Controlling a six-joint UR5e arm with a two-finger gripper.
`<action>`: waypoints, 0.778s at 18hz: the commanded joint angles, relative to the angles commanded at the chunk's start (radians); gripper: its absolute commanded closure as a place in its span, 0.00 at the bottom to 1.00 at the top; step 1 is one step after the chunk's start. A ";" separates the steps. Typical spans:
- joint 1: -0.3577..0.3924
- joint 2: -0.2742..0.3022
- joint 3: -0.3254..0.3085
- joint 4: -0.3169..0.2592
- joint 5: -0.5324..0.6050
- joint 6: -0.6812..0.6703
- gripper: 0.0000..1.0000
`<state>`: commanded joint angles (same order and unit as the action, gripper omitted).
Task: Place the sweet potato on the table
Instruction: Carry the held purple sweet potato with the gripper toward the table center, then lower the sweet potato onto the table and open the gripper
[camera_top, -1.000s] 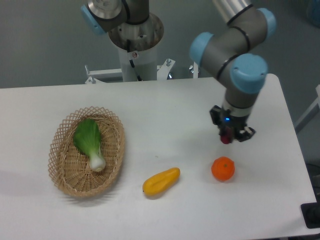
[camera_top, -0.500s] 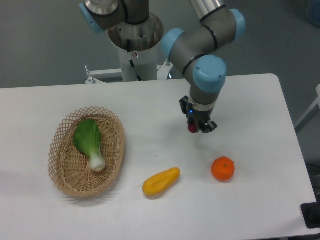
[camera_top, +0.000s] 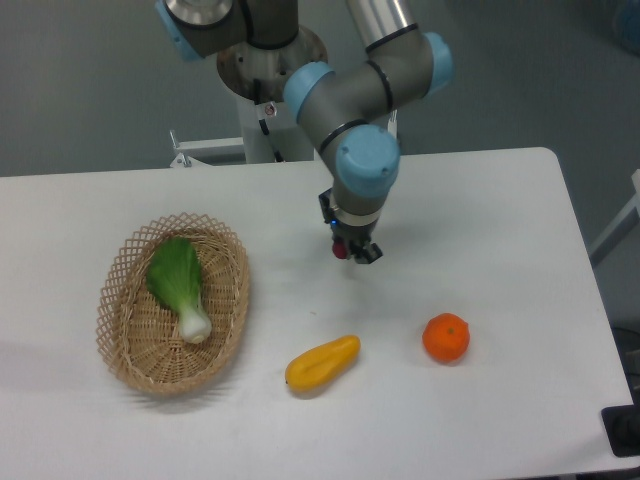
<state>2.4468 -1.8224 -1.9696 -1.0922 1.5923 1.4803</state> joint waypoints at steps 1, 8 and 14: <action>-0.002 0.003 -0.011 0.000 0.000 0.003 0.50; -0.002 0.015 -0.005 0.002 -0.002 0.009 0.00; 0.014 0.017 0.104 -0.005 0.002 0.002 0.00</action>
<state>2.4604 -1.8055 -1.8656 -1.0968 1.5938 1.4818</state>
